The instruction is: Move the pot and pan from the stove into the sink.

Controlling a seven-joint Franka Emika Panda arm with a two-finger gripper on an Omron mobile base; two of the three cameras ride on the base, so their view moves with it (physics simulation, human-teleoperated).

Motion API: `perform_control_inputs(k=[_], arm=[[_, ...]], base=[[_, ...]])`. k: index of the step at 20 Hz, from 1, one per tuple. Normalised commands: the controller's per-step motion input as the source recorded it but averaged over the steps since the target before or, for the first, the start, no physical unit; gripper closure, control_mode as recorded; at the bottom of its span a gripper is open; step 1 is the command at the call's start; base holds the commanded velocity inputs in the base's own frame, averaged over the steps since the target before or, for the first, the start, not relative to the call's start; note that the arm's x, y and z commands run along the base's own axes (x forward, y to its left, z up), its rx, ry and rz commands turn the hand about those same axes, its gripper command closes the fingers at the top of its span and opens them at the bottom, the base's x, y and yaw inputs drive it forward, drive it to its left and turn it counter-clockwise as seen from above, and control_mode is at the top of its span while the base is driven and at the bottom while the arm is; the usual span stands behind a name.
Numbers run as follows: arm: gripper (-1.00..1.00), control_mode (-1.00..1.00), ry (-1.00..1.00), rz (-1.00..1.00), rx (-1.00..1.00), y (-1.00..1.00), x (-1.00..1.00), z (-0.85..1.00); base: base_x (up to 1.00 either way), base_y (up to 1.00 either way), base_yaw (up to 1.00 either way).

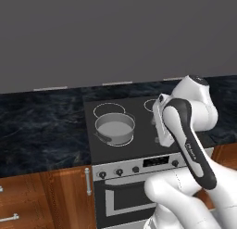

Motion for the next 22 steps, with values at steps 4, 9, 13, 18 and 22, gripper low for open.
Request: perform_control_inputs(k=[4,9,13,18,22], arm=[[-1.0,-1.0,-0.2,0.0,0.0,0.0,0.01,-0.12],[-1.0,-1.0,-0.1,0.0,0.0,0.0,0.15,-0.08],[-1.0,-1.0,0.0,0.0,0.0,0.0,0.33,-0.09],[-1.0,-1.0,0.0,0.0,0.0,0.0,0.23,-0.04],[-1.0,-1.0,0.0,0.0,0.0,0.0,0.0,0.0]], base=[[0.0,0.0,0.0],[0.0,0.0,0.0],[0.0,0.0,0.0],[0.0,0.0,0.0],[0.0,0.0,0.0]])
